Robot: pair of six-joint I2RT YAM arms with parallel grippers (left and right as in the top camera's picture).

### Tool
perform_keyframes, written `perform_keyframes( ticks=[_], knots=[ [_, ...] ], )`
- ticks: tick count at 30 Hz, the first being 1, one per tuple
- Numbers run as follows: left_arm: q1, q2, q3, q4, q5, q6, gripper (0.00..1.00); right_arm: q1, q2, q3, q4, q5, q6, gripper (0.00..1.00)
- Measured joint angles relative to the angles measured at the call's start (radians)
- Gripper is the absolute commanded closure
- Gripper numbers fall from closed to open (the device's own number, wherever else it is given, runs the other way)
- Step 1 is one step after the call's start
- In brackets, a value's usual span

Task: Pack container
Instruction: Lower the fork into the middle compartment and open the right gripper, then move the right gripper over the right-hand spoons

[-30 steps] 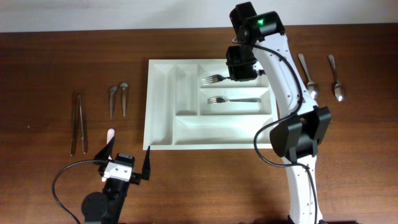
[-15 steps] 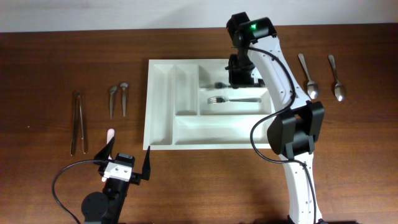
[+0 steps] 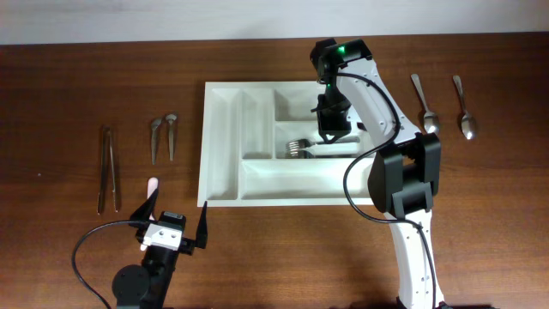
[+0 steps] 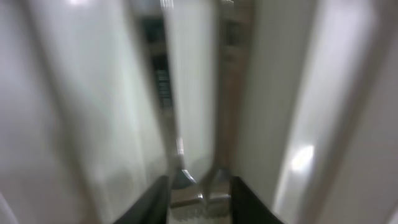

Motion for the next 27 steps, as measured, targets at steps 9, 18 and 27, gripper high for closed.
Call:
perform_keyframes(
  ticks=[9, 18, 27],
  knots=[
    [0.0, 0.0, 0.0, 0.0, 0.0, 0.0, 0.01, -0.019, 0.002, 0.106, 0.048, 0.267, -0.583, 0.03],
    [0.0, 0.0, 0.0, 0.0, 0.0, 0.0, 0.01, -0.11, 0.002, 0.305, -0.078, 0.475, -1.495, 0.01],
    [0.0, 0.0, 0.0, 0.0, 0.0, 0.0, 0.01, -0.251, 0.002, 0.325, -0.061, 0.415, -1.93, 0.01]
  ],
)
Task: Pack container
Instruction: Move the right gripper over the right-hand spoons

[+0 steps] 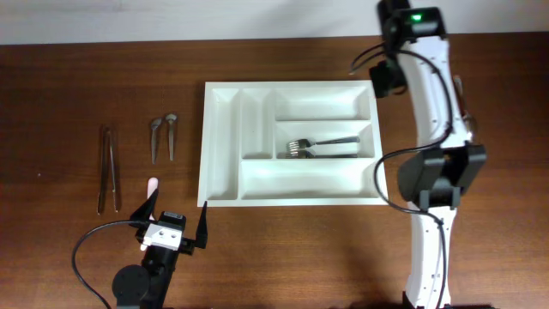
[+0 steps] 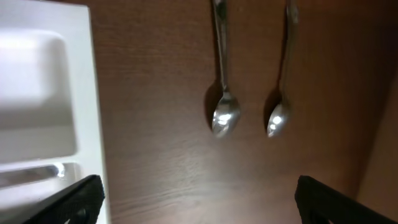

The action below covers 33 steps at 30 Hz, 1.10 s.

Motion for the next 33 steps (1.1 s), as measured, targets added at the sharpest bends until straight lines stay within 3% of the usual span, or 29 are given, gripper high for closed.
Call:
perform_keyframes(
  ticks=[6, 12, 33],
  knots=[
    [0.0, 0.0, 0.0, 0.0, 0.0, 0.0, 0.01, -0.163, 0.0, 0.0, 0.051, -0.215, -0.23, 0.02],
    [0.0, 0.0, 0.0, 0.0, 0.0, 0.0, 0.01, -0.264, 0.0, 0.0, 0.158, -0.285, -0.307, 0.01],
    [0.0, 0.0, 0.0, 0.0, 0.0, 0.0, 0.01, -0.231, 0.121, 0.005, 0.174, -0.314, -0.202, 0.01]
  ],
)
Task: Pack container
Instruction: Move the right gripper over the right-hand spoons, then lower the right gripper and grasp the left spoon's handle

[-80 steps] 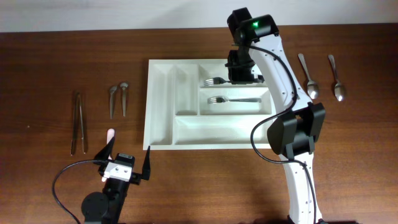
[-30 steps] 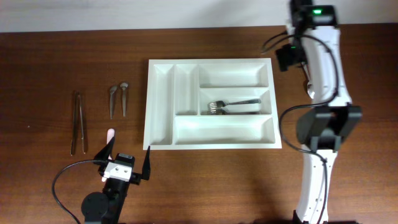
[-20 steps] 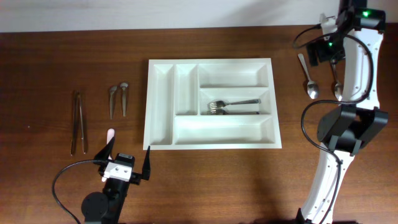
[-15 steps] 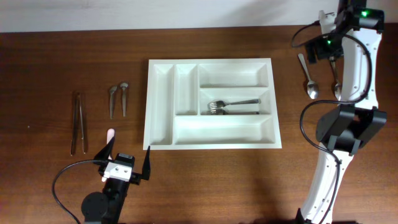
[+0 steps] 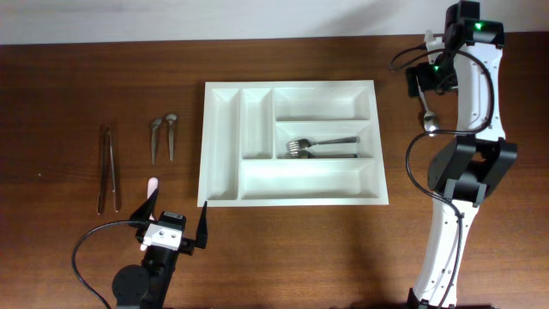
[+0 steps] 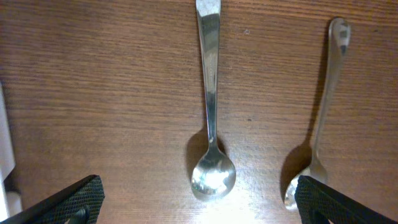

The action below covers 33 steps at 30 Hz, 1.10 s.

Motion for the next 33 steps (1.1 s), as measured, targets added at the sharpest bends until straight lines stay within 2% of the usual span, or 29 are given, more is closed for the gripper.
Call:
perform_keyframes(
  ticks=[19, 33],
  knots=[
    [0.0, 0.0, 0.0, 0.0, 0.0, 0.0, 0.01, -0.04, 0.081, 0.0, 0.042, -0.024, 0.0, 0.01],
    [0.0, 0.0, 0.0, 0.0, 0.0, 0.0, 0.01, -0.041, 0.13, 0.0, 0.009, -0.026, -0.011, 0.01]
  ],
)
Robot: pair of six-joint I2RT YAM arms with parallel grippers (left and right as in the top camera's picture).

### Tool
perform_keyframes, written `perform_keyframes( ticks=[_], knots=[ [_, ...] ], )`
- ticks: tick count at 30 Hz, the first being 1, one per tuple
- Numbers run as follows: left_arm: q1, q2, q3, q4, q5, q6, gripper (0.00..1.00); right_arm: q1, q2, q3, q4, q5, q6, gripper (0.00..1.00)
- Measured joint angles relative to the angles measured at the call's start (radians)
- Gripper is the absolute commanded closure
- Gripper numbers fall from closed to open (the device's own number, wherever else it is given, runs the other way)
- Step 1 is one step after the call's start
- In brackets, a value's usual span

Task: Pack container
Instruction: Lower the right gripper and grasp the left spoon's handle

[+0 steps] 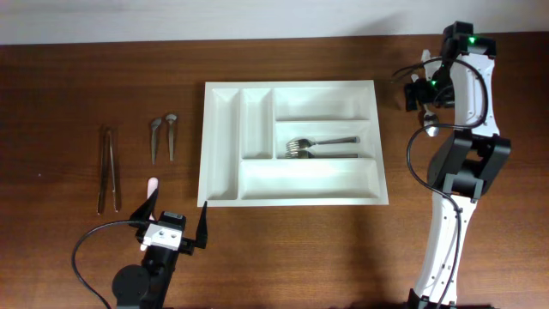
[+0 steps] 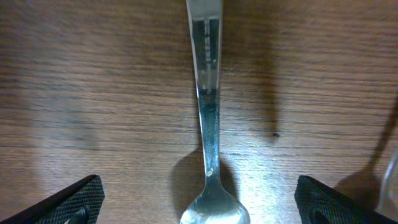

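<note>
A white cutlery tray (image 1: pixel 292 86) lies mid-table, with two forks (image 1: pixel 319 148) in its middle right compartment. To its right a steel spoon (image 2: pixel 208 112) lies on the wood, handle pointing away. My right gripper (image 2: pixel 199 202) is open and low over it, one finger on each side near the bowl, and touches nothing. From overhead the right gripper (image 1: pixel 425 90) covers the handle and only the spoon's bowl (image 1: pixel 429 129) shows. A second spoon (image 2: pixel 390 180) is just visible at the right edge of the wrist view. My left gripper (image 1: pixel 176 219) stands open near the front left.
Left of the tray lie two small utensils (image 1: pixel 162 136) and a long pair of thin pieces (image 1: pixel 108 167). A small pale item (image 1: pixel 153 183) sits in front of them. The right arm (image 1: pixel 467 112) rises past the table's right side and hides the second spoon from overhead.
My right gripper is now lower and closer to the left spoon, which fills more of the wrist view and sits centred between the open fingers. The left arm has not moved.
My right gripper was first down in the tray's fork compartment, over the two forks. Then it was above the tray's far right corner with both spoons in view. Then it stood over the spoons, and now it is low astride the left one.
</note>
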Motion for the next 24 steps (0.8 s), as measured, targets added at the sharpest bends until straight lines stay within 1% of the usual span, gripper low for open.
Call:
perform_keyframes(
  ticks=[11, 24],
  knots=[
    [0.0, 0.0, 0.0, 0.0, 0.0, 0.0, 0.01, 0.0, 0.004, 0.0, 0.0, 0.003, -0.039, 0.01],
    [0.0, 0.0, 0.0, 0.0, 0.0, 0.0, 0.01, 0.0, 0.013, -0.026, 0.019, 0.003, -0.046, 0.01]
  ],
)
